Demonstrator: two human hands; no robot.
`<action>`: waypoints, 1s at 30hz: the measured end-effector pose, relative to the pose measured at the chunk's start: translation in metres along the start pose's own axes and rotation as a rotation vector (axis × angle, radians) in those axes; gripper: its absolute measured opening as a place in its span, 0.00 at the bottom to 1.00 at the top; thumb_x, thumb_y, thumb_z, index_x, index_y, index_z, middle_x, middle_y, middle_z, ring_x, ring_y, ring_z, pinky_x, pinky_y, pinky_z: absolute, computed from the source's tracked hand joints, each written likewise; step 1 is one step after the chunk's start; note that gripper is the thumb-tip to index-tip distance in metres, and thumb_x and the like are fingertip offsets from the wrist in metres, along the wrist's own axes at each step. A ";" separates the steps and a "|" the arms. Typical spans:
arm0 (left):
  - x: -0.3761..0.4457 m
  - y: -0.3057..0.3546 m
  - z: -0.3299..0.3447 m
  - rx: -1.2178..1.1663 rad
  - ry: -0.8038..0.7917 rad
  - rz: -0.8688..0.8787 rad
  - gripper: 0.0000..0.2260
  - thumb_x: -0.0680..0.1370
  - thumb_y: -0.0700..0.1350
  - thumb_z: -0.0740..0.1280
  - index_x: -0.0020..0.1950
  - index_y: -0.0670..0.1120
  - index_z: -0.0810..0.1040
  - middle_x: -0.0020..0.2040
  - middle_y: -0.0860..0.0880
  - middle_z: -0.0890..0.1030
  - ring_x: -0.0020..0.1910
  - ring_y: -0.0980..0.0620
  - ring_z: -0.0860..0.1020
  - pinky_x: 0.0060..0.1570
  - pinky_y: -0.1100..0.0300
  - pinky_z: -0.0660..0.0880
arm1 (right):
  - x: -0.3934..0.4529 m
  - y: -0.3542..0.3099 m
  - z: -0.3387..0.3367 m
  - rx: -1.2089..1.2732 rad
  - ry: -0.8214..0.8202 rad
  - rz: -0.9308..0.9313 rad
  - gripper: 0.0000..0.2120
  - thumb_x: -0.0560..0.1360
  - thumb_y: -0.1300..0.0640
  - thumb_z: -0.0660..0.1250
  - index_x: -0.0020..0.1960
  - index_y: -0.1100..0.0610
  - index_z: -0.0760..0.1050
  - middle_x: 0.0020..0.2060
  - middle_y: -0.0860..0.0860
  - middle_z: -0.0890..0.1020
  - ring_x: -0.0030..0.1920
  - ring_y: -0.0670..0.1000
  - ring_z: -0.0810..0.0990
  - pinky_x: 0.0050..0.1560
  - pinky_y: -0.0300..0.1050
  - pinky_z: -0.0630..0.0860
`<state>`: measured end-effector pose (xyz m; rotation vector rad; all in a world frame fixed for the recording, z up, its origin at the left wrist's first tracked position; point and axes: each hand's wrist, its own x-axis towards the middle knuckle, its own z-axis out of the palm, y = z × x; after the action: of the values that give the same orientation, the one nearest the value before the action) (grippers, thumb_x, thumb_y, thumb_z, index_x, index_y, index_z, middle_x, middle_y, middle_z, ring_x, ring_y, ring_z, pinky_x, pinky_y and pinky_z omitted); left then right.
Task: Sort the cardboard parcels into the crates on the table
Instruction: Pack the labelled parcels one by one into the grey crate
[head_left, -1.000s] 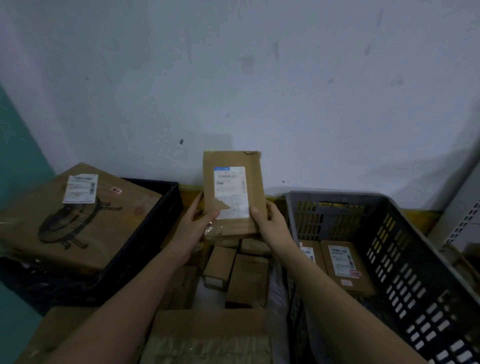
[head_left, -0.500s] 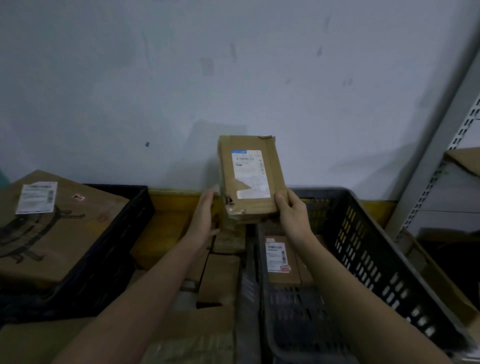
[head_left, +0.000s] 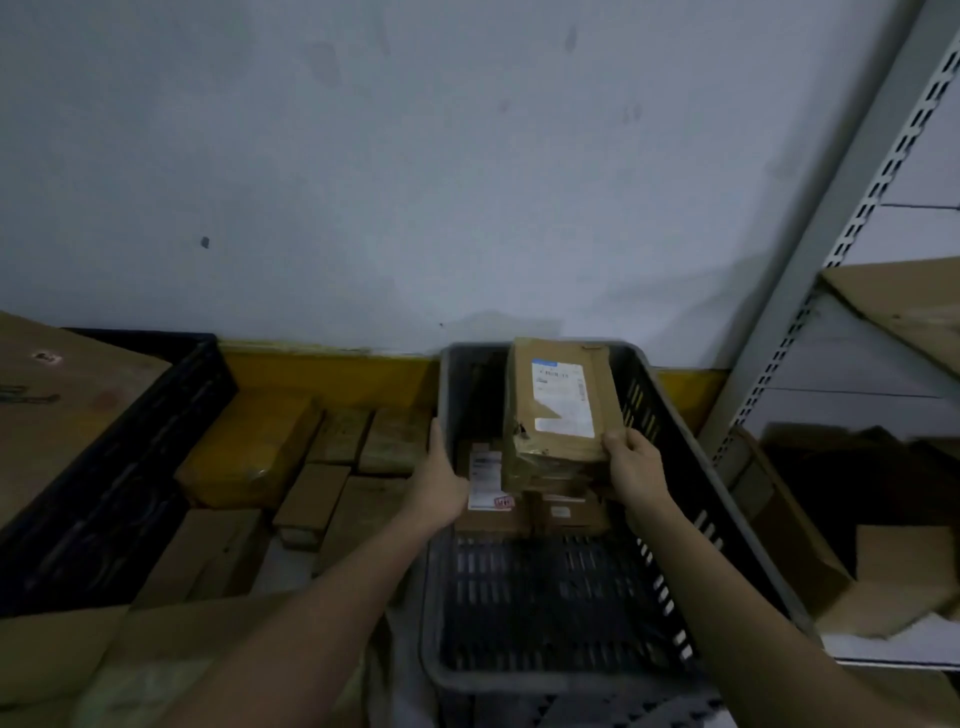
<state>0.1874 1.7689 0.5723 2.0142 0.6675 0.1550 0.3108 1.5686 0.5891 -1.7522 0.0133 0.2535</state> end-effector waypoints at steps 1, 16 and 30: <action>0.001 0.000 0.001 -0.006 0.009 -0.006 0.43 0.79 0.38 0.65 0.80 0.54 0.37 0.79 0.44 0.61 0.69 0.43 0.71 0.58 0.57 0.73 | 0.004 0.008 0.002 -0.021 -0.012 0.028 0.15 0.83 0.52 0.56 0.65 0.56 0.72 0.55 0.53 0.80 0.54 0.54 0.79 0.53 0.56 0.81; 0.007 -0.007 0.005 -0.022 0.054 -0.108 0.42 0.79 0.39 0.65 0.80 0.58 0.39 0.39 0.62 0.68 0.33 0.61 0.66 0.41 0.57 0.71 | 0.032 0.070 0.098 -0.202 -0.177 0.210 0.19 0.85 0.54 0.52 0.71 0.61 0.66 0.65 0.62 0.75 0.64 0.64 0.74 0.67 0.61 0.71; 0.006 0.001 0.004 -0.001 0.046 -0.094 0.41 0.80 0.37 0.62 0.80 0.59 0.38 0.75 0.47 0.69 0.57 0.49 0.77 0.52 0.55 0.77 | 0.055 0.103 0.100 -0.384 -0.212 0.115 0.17 0.85 0.55 0.53 0.70 0.62 0.62 0.66 0.64 0.73 0.64 0.63 0.73 0.62 0.53 0.69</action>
<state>0.1942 1.7686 0.5700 1.9792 0.7895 0.1455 0.3333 1.6526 0.4621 -2.0995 -0.0939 0.5548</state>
